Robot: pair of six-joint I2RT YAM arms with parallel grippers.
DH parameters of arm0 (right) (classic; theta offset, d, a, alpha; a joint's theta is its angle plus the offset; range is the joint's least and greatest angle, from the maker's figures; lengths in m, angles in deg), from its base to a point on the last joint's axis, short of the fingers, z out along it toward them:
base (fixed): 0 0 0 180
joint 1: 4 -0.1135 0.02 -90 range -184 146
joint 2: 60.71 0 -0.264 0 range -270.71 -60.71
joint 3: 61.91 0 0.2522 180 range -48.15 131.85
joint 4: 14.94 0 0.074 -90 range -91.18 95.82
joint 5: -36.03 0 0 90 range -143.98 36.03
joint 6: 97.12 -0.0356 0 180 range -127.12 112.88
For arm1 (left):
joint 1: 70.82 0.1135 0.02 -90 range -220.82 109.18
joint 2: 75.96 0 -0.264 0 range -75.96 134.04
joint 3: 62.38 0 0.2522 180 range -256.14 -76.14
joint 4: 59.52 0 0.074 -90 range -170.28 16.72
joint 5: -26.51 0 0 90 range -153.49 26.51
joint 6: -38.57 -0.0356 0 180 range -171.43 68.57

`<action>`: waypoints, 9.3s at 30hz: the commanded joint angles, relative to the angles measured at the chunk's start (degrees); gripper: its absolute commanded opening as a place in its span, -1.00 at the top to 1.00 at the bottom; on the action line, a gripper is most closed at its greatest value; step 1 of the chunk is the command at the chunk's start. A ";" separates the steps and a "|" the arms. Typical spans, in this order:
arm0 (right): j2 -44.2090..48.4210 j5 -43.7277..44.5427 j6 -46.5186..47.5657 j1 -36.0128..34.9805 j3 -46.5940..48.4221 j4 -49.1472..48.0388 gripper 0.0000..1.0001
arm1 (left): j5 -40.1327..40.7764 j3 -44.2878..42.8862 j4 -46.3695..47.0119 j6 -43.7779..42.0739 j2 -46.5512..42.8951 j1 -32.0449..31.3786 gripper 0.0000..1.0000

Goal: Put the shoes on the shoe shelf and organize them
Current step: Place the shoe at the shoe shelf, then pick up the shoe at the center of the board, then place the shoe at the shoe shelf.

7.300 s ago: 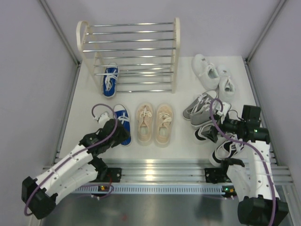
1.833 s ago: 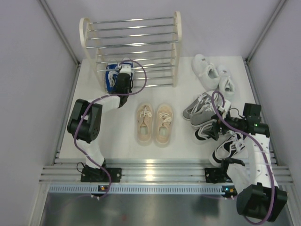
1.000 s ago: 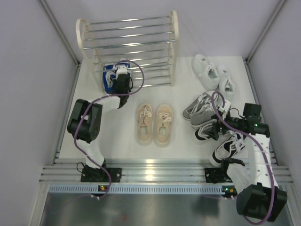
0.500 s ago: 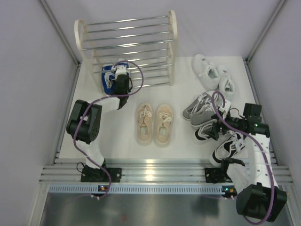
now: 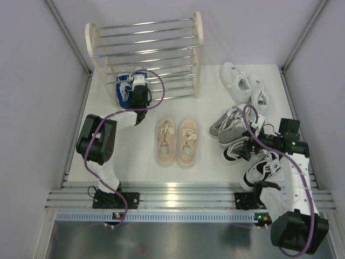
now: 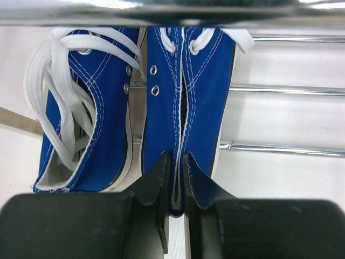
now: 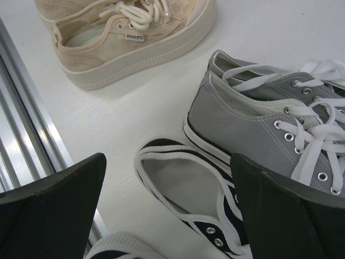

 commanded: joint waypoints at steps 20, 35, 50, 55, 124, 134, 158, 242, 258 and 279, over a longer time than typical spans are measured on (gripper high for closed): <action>0.37 -2.74 2.40 0.80 1.25 0.37 -0.99 | 2.34 0.09 12.48 -4.59 -4.12 1.22 1.00; 0.37 -2.74 2.58 0.72 1.25 0.55 -0.99 | 0.14 1.49 12.30 -6.35 -4.20 2.45 0.07; 1.69 -2.91 3.28 0.89 1.60 1.34 -0.99 | -5.30 2.98 -5.17 -0.38 -14.57 2.45 -0.68; 2.66 -2.91 2.93 0.98 1.87 1.52 -0.99 | -7.33 4.22 -14.84 3.13 -19.93 2.45 -0.69; 4.24 -4.32 3.19 1.24 2.48 2.66 -0.99 | -1.01 30.15 -38.41 47.09 -53.52 -35.78 -0.50; 4.50 -4.32 3.28 1.24 2.48 2.75 -0.99 | 0.66 30.15 -36.57 47.27 -45.69 -37.19 -0.21; 4.85 -4.32 3.72 1.59 2.48 3.01 -0.99 | 8.74 29.18 -35.51 40.94 -52.79 -40.27 1.00; 4.50 -5.37 7.41 2.12 2.75 5.91 -0.99 | -6.80 -1.93 17.66 40.93 -5.09 -5.55 1.00; 3.80 -5.20 7.59 2.12 2.66 5.74 -0.99 | -9.71 -7.91 24.52 47.70 7.04 -3.00 1.00; 3.97 -4.85 7.50 2.21 2.40 5.47 -0.99 | -12.52 -5.19 24.87 47.88 7.93 -2.92 0.50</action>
